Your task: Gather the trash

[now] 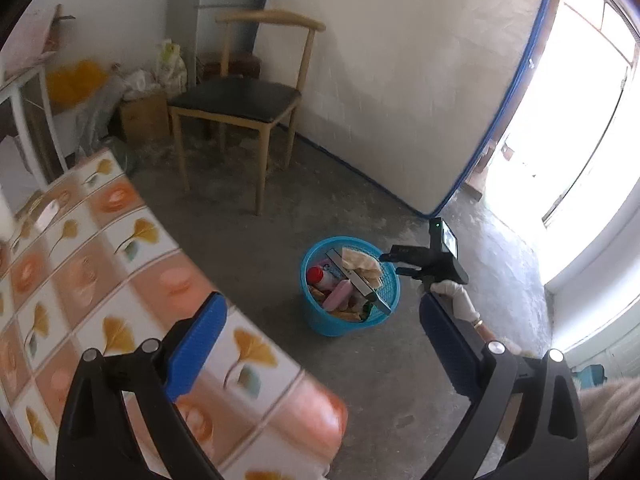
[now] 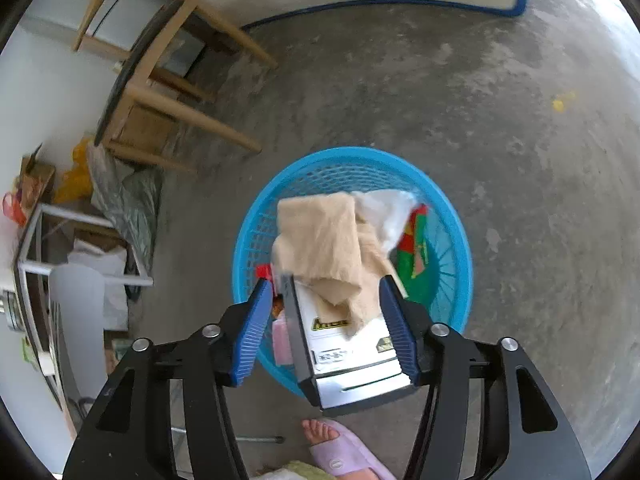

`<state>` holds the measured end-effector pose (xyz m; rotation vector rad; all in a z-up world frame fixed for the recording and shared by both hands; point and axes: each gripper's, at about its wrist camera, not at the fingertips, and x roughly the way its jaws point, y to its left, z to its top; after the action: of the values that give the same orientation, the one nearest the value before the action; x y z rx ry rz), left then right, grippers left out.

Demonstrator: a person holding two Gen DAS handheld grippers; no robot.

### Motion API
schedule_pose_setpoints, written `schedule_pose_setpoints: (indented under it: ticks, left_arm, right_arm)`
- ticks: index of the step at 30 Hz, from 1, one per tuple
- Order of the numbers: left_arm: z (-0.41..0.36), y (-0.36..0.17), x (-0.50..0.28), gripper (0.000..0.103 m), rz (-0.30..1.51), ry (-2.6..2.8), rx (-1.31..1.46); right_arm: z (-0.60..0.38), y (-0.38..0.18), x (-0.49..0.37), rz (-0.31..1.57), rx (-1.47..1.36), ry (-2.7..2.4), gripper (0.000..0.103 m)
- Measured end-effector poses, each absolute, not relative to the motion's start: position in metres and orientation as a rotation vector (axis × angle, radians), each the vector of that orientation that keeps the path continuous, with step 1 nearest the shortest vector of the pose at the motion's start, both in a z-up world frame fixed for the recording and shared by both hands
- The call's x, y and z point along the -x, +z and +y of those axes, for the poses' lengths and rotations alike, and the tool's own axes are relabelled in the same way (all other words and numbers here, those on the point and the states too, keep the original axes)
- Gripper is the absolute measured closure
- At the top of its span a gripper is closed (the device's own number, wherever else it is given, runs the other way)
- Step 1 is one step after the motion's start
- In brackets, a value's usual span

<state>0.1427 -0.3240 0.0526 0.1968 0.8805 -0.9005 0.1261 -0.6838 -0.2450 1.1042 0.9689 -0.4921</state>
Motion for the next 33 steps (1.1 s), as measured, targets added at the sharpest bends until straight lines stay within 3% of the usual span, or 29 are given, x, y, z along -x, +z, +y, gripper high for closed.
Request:
schedule_pose_setpoints:
  ticks: [6,12,18,22,27,33]
  left_arm:
    - [-0.284,0.049,-0.115,0.008,0.829,-0.877,-0.170]
    - [-0.244,0.062,-0.093,0.008,0.743,-0.798,-0.144]
    - [-0.201,0.077,-0.068,0.006,0.651,-0.581,-0.145]
    - [-0.178,0.079,-0.054,0.006,0.625,-0.479,-0.147]
    - [-0.151,0.072,-0.042,0.006,0.650,-0.335,-0.045]
    - [-0.152,0.044,-0.034,0.006,0.778,-0.266,-0.077]
  right_arm:
    - [-0.676,-0.205,-0.102,0.925,-1.039,-0.508,0.043]
    - [-0.616,-0.099,-0.059,0.797,-0.773,-0.460,0.041]
    - [-0.515,0.020,0.000,0.566,-0.471,-0.405,0.008]
    - [-0.461,0.067,0.028,0.452,-0.347,-0.391,0.007]
    - [-0.410,0.083,0.039,0.410,-0.261,-0.397,0.007]
    - [-0.357,0.054,0.007,0.636,-0.095,-0.397,0.007]
